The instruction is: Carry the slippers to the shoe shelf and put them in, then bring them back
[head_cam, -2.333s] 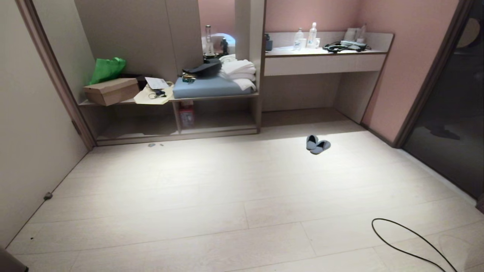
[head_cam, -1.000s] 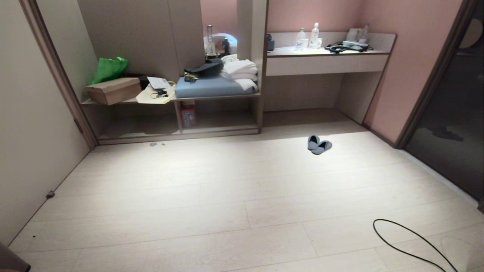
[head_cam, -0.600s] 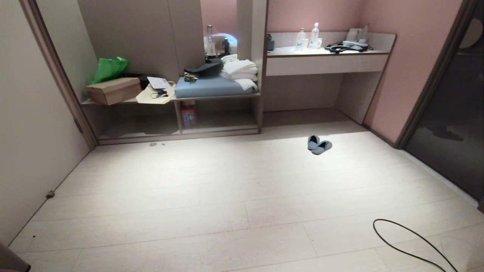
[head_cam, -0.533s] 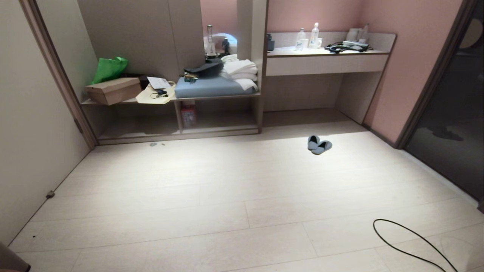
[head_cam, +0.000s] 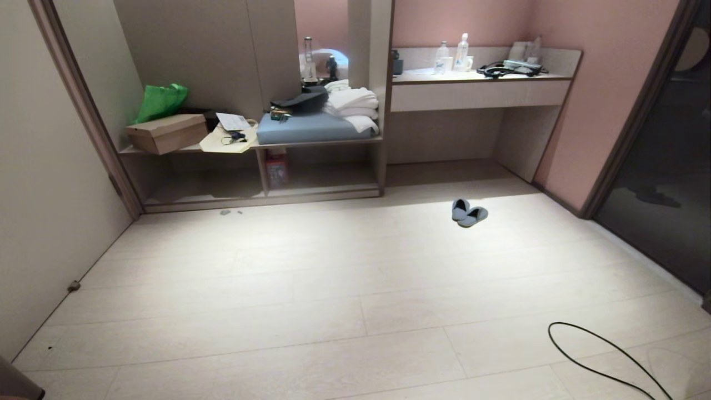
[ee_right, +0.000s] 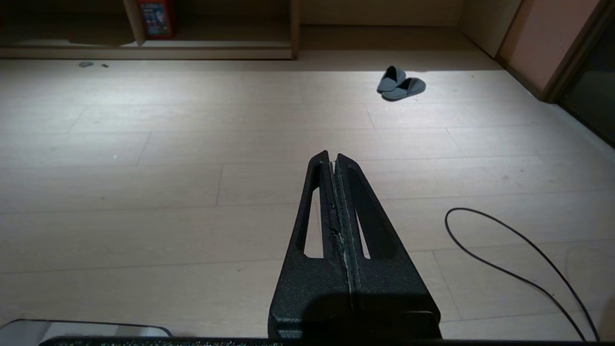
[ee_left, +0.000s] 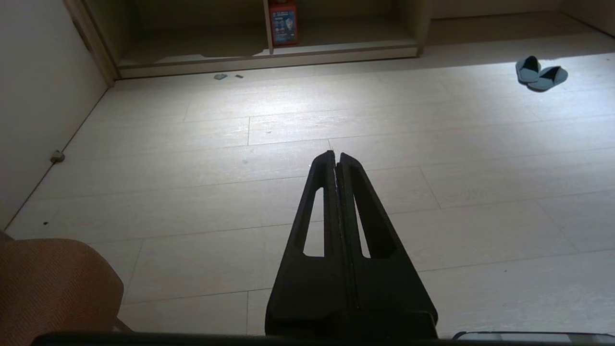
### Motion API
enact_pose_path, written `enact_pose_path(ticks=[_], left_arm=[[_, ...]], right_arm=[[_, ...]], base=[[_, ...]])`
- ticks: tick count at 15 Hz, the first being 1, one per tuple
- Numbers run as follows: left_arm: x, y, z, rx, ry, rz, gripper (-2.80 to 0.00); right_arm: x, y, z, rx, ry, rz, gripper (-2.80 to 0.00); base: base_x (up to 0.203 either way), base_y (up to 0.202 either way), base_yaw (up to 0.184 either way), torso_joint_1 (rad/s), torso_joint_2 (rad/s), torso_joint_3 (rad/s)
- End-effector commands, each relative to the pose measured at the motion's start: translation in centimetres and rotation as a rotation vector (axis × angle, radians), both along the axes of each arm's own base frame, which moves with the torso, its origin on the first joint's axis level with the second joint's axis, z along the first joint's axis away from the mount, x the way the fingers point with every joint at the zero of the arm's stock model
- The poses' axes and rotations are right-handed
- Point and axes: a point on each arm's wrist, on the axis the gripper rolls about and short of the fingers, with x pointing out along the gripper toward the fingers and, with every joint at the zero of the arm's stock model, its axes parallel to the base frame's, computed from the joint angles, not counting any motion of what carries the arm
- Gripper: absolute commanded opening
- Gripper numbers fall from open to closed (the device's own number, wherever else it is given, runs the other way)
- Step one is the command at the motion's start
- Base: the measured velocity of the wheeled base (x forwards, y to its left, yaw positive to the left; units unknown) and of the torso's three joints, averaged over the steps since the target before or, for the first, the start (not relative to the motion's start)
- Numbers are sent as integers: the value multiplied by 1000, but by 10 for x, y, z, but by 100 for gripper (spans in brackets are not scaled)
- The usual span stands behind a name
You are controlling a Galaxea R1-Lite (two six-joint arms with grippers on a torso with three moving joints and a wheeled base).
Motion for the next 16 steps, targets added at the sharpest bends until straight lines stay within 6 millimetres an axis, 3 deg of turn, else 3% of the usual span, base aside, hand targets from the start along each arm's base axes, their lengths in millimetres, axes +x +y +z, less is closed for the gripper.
enact_pose_path(ticks=[1,16], left_arm=[[0,0,0,0,0,0,-280],[0,0,0,0,-1,0,-280]], right_arm=[[0,0,0,2,1,2,-280],[0,0,0,-3,0,-1,-280]], base=[[0,0,0,0,0,0],[0,0,0,0,0,0]])
